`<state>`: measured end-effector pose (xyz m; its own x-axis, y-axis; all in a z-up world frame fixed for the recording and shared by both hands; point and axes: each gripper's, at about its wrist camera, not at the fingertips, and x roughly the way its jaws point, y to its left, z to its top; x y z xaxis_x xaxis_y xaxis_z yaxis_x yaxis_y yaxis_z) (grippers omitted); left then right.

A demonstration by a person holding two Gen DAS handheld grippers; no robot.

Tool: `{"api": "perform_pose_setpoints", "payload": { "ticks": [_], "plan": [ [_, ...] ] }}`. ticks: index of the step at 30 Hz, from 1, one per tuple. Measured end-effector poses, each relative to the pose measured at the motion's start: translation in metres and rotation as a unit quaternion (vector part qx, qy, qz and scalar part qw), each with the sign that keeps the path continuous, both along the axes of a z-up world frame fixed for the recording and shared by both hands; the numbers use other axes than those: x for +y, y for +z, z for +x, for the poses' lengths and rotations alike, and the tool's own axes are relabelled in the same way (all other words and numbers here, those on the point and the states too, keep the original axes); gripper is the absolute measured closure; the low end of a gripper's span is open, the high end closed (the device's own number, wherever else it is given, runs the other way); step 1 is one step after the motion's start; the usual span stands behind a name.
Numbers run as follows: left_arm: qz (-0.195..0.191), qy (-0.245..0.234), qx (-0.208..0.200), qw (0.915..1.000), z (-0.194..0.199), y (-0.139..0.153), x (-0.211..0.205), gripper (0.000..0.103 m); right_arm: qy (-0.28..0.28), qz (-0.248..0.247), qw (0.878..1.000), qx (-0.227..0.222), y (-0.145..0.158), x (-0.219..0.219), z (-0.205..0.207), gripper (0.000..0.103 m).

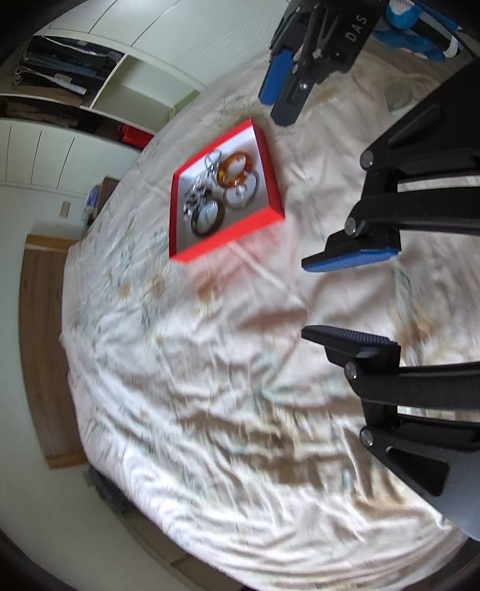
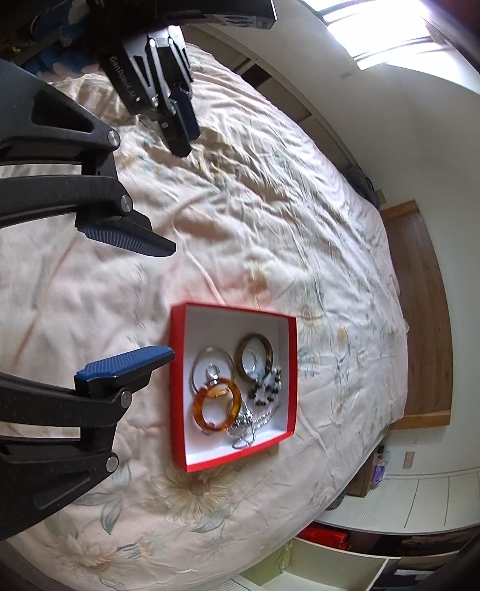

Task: Organize jewelry

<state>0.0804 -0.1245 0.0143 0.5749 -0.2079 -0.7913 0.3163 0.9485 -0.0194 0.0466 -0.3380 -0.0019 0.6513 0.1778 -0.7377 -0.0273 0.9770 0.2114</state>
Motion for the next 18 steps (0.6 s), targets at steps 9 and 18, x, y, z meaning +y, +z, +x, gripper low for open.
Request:
{"api": "perform_pose_setpoints", "payload": {
  "ticks": [9, 18],
  "plan": [
    [-0.003, 0.034, -0.019, 0.9992, -0.033, 0.004, 0.042, 0.074, 0.024, -0.005, 1.000, -0.015, 0.008, 0.039, -0.028, 0.046],
    [-0.002, 0.064, -0.032, 0.9974, -0.053, 0.005, 0.065, 0.074, 0.037, -0.002, 0.999, -0.019, 0.010, 0.057, -0.044, 0.044]
  ]
}}
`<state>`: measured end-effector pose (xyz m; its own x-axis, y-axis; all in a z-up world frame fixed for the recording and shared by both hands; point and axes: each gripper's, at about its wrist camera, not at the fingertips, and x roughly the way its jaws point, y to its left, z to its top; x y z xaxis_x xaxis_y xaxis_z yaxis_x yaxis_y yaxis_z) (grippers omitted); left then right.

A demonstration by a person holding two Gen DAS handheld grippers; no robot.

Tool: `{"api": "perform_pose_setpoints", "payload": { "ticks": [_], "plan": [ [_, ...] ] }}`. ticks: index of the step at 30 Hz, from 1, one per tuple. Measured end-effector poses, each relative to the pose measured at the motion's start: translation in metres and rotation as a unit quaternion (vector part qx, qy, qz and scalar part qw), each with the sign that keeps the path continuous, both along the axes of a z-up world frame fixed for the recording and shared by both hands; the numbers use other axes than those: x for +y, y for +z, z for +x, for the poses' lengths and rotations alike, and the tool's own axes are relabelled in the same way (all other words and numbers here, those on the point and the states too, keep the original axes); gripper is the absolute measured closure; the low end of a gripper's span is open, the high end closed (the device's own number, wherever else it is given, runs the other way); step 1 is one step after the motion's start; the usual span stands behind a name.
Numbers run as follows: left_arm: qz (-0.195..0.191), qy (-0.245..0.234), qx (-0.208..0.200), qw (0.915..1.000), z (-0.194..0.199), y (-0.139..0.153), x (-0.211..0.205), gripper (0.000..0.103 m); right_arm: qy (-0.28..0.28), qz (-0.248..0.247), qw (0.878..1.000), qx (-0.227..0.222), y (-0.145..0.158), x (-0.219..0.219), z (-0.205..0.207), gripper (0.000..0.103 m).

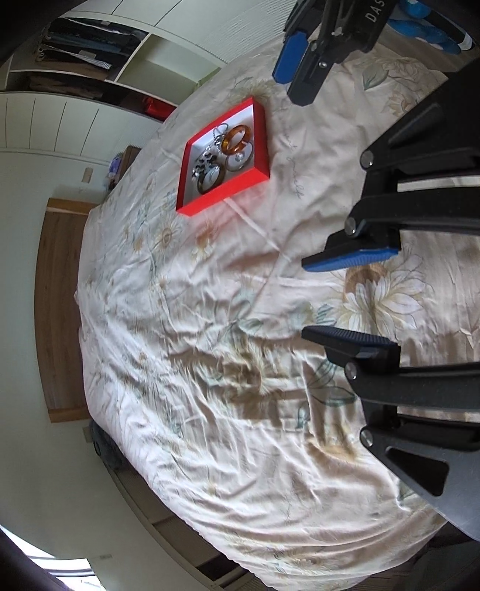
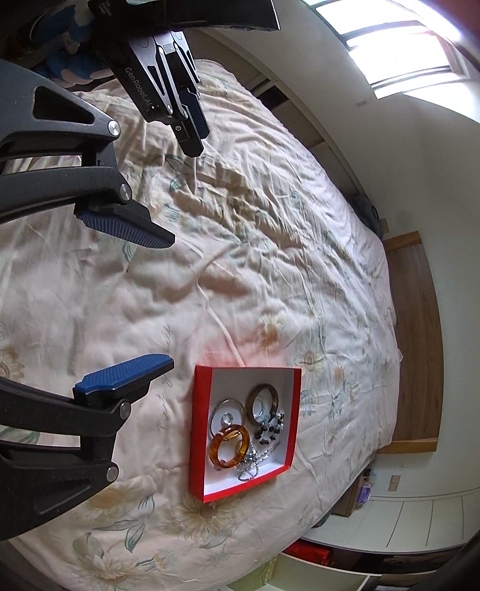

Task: Organize jewelry

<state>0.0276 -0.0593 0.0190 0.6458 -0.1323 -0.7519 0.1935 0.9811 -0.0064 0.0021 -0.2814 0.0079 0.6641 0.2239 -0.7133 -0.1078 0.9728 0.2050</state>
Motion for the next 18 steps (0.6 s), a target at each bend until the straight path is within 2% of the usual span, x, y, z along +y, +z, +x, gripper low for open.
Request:
{"api": "perform_pose_setpoints", "payload": {
  "ticks": [7, 18],
  "plan": [
    [0.003, 0.015, -0.017, 0.9997, -0.006, 0.002, 0.003, 0.074, -0.005, 0.002, 1.000, 0.001, -0.001, 0.000, -0.002, 0.043],
    [-0.005, 0.021, -0.026, 0.9994, -0.007, 0.001, 0.003, 0.074, -0.011, 0.004, 1.000, 0.021, -0.022, 0.000, 0.008, 0.043]
  ]
}}
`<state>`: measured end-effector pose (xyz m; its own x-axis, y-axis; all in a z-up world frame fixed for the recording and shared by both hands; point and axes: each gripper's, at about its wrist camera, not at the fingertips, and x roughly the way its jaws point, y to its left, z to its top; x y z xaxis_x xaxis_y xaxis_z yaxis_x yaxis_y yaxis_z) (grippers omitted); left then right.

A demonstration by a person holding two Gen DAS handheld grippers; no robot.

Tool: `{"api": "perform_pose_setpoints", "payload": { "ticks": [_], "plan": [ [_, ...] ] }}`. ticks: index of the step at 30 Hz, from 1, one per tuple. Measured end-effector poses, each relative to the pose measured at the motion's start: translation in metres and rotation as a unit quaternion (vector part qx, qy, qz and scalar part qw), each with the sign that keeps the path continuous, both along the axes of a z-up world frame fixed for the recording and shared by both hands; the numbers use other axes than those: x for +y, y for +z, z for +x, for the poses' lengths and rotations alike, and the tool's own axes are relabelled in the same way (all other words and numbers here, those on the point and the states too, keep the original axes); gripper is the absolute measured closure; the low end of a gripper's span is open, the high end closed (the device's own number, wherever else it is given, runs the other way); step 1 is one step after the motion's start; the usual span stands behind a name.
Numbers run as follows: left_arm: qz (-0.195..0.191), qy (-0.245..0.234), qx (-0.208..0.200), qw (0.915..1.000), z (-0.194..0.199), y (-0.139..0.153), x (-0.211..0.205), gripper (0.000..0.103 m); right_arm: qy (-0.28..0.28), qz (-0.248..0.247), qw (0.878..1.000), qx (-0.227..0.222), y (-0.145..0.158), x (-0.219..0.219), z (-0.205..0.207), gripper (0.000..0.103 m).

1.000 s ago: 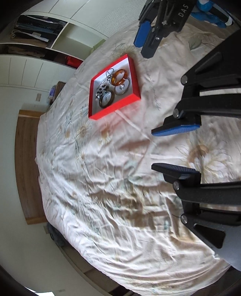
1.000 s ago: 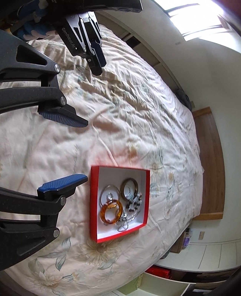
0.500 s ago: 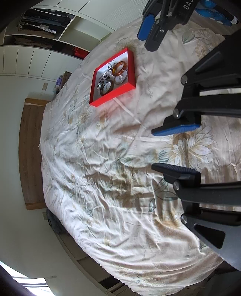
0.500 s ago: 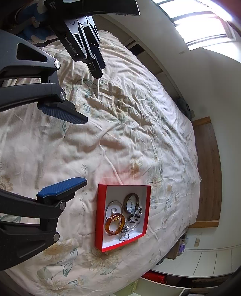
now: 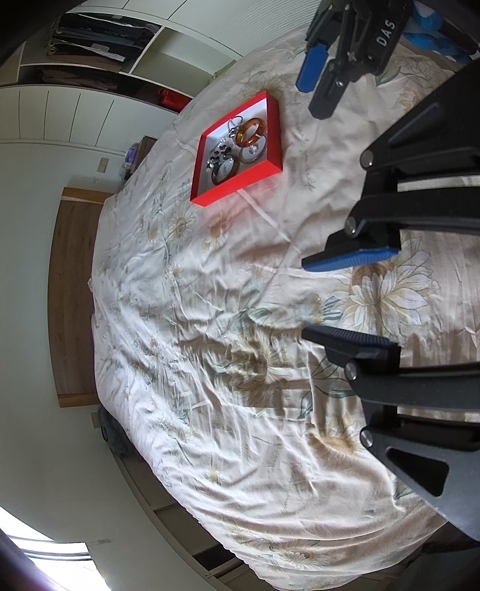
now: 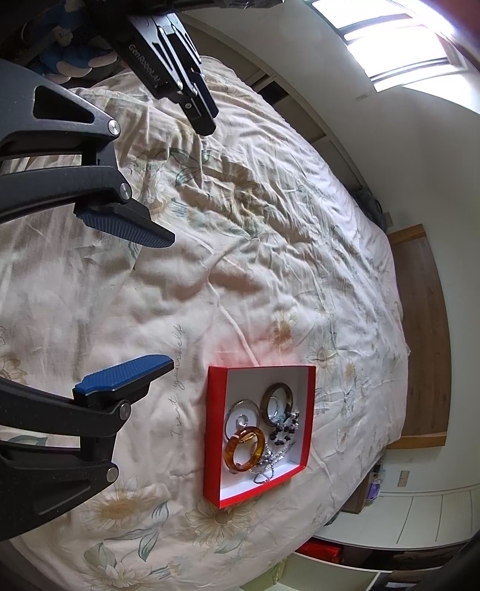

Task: Organize jewelry

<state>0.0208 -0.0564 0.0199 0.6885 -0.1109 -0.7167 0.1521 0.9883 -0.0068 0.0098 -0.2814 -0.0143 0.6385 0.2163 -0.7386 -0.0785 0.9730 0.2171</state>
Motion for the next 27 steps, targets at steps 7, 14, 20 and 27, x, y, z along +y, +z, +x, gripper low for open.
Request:
{"api": "perform_pose_setpoints", "payload": {
  "ticks": [7, 14, 20, 27],
  "plan": [
    [-0.010, -0.004, -0.007, 0.9999, 0.006, -0.001, -0.001, 0.074, -0.002, 0.001, 1.000, 0.017, -0.013, 0.000, 0.008, 0.043],
    [-0.013, -0.003, 0.000, 0.9999, 0.009, -0.011, 0.000, 0.074, -0.004, -0.001, 1.000, 0.031, -0.025, 0.000, 0.013, 0.043],
    [-0.012, -0.001, -0.002, 0.9999, 0.010, -0.015, 0.000, 0.074, -0.004, -0.003, 0.999, 0.037, -0.032, 0.001, 0.016, 0.043],
    [-0.006, -0.003, 0.001, 1.0000, 0.013, -0.021, -0.001, 0.074, -0.009, -0.005, 0.999, 0.045, -0.039, -0.003, 0.017, 0.043]
  ]
}}
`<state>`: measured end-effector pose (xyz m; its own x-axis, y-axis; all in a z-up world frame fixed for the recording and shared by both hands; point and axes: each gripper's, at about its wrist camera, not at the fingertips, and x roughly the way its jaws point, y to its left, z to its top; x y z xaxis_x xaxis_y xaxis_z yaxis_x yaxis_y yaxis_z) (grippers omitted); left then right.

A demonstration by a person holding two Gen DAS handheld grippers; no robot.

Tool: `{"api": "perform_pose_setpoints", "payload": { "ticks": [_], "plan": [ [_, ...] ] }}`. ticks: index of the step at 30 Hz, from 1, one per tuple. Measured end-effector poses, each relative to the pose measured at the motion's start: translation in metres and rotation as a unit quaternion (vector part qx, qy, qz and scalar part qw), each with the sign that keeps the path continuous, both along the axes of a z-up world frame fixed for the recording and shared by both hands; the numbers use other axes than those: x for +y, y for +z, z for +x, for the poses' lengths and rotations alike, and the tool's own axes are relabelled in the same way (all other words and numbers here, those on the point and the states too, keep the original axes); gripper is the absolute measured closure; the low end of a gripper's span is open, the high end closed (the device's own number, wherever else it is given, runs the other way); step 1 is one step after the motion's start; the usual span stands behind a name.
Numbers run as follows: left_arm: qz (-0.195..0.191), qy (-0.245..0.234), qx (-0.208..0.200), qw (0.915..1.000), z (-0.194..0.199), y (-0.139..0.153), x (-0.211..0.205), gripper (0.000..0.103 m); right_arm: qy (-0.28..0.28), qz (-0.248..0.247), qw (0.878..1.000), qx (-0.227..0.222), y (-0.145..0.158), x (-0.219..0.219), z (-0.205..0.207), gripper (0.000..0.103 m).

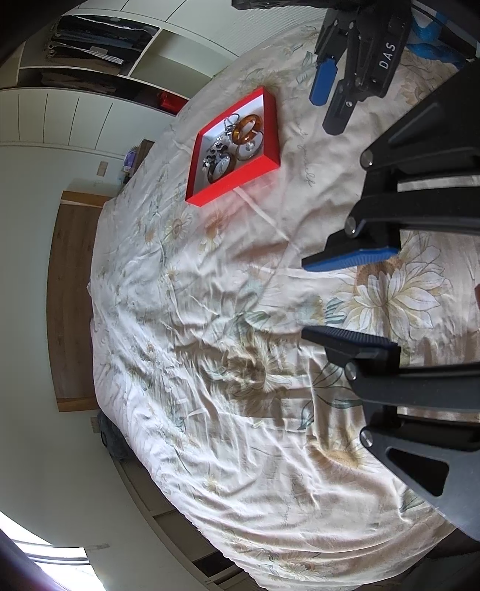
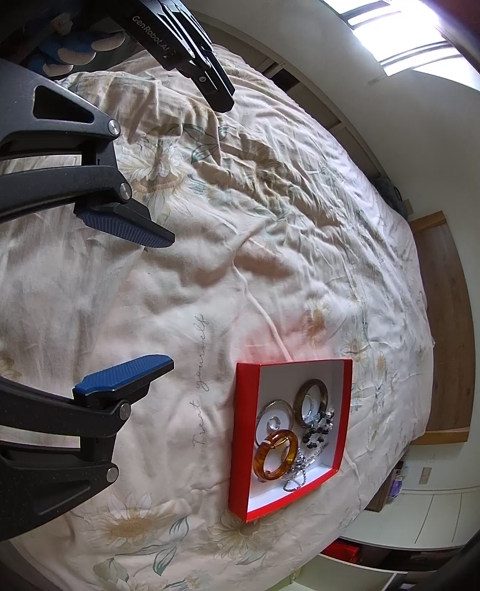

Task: Organize jewelry

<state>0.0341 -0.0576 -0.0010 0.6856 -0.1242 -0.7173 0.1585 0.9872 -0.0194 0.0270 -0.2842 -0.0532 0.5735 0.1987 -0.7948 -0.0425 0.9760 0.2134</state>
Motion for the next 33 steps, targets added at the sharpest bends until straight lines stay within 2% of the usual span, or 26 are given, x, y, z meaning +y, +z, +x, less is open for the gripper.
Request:
{"api": "perform_pose_setpoints", "payload": {
  "ticks": [8, 11, 14, 24, 33],
  "plan": [
    [0.007, -0.006, 0.006, 0.9999, 0.001, -0.007, -0.004, 0.074, -0.008, 0.002, 1.000, 0.007, -0.008, -0.005, 0.000, 0.043],
    [0.008, -0.005, 0.006, 0.9999, 0.000, -0.007, -0.004, 0.065, -0.012, -0.001, 1.000, 0.007, -0.009, -0.006, 0.001, 0.043],
    [0.008, -0.004, 0.007, 0.9999, 0.001, -0.009, -0.004, 0.065, -0.015, -0.008, 1.000, 0.006, -0.010, -0.006, 0.001, 0.043],
    [0.010, -0.004, 0.016, 0.9998, 0.004, -0.020, 0.002, 0.064, -0.021, -0.032, 0.999, -0.005, -0.007, -0.005, 0.000, 0.029],
    [0.013, -0.004, 0.018, 0.9998, 0.004, -0.021, -0.001, 0.064, -0.028, -0.042, 0.999, -0.008, -0.007, -0.007, 0.000, 0.025]
  ]
}}
